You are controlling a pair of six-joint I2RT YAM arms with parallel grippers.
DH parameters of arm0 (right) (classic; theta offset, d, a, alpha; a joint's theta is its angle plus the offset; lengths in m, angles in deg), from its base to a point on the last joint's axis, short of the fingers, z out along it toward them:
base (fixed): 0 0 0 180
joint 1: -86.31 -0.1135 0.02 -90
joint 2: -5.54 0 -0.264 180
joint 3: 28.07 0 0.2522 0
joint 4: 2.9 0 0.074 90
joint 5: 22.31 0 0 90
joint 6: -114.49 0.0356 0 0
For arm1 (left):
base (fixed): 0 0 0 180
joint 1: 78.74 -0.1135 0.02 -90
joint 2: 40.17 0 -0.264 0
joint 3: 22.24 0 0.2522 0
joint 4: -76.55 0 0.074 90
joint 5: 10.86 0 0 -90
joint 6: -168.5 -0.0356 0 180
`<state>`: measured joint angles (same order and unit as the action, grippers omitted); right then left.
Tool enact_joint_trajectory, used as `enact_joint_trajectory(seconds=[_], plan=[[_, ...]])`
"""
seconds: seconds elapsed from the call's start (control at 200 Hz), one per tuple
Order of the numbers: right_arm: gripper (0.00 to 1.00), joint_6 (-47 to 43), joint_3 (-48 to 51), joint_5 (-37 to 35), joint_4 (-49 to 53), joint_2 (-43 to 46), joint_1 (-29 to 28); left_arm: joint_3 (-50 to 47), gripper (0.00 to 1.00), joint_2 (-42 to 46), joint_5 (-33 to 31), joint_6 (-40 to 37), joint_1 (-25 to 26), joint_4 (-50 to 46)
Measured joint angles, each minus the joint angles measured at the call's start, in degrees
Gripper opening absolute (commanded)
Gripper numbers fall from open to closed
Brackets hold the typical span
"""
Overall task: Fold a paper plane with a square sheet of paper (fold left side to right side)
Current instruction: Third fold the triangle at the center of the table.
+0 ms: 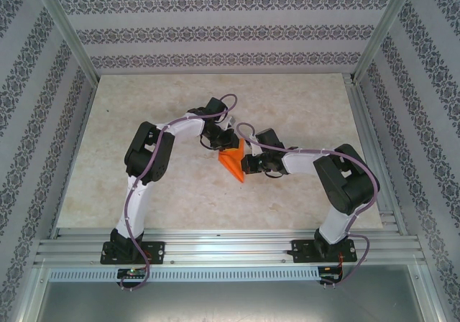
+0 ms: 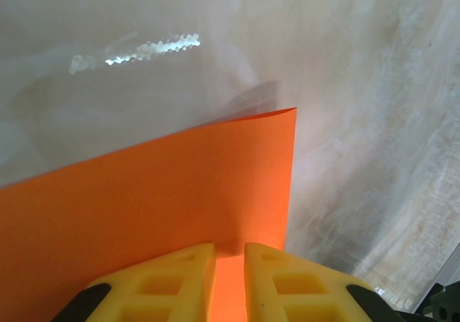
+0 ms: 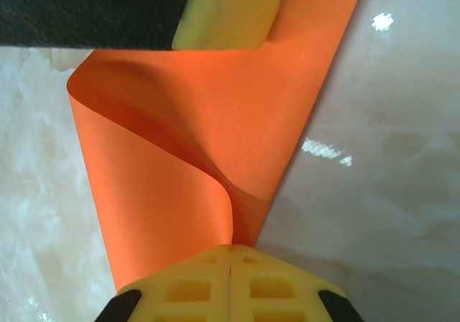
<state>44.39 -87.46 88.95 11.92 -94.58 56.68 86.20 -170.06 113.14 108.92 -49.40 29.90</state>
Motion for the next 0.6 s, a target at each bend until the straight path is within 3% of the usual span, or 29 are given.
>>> enact_joint_trajectory(seconds=[0.24, 0.6], plan=[[0.00, -0.02, -0.02, -0.20, 0.07, 0.00, -0.37, 0.02, 0.20, 0.00, 0.02, 0.00, 0.00, 0.00], [0.00, -0.09, -1.11, -0.68, 1.36, -0.70, -0.76, 2.95, 0.33, 0.02, -1.25, -1.57, 0.26, -4.07]])
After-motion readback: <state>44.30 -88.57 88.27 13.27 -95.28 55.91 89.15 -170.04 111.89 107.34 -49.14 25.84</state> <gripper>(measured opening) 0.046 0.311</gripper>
